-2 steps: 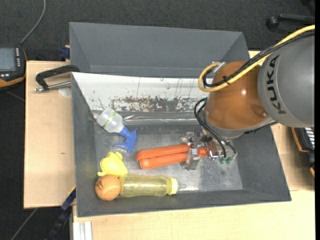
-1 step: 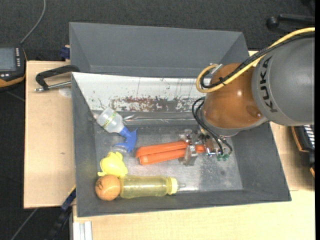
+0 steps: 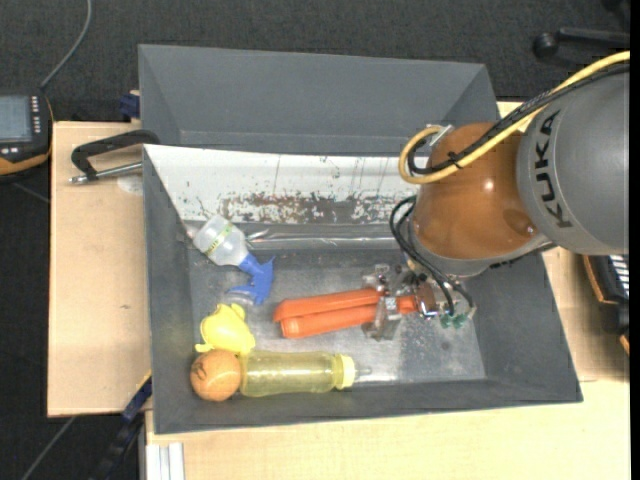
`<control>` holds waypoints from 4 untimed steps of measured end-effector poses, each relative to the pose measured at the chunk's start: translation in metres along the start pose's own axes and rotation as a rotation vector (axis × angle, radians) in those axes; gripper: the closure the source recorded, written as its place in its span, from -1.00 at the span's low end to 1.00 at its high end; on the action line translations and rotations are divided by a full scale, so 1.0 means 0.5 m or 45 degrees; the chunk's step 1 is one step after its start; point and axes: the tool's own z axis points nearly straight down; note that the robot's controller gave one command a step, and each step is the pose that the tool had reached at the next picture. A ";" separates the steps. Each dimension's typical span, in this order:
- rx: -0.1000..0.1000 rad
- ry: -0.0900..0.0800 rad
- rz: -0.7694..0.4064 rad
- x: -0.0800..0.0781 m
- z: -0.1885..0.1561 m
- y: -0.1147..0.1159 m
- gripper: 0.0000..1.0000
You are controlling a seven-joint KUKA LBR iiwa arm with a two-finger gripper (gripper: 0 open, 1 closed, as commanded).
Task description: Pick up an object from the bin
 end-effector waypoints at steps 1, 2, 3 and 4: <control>0.002 -0.040 -0.038 -0.027 0.048 -0.002 1.00; 0.000 -0.011 -0.048 -0.009 0.104 0.002 1.00; 0.001 -0.021 -0.066 -0.009 -0.010 -0.003 1.00; 0.000 -0.033 -0.023 -0.034 0.041 0.002 1.00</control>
Offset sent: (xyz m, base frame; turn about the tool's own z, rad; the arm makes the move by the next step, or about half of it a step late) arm -0.0059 0.0058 0.0073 -0.0454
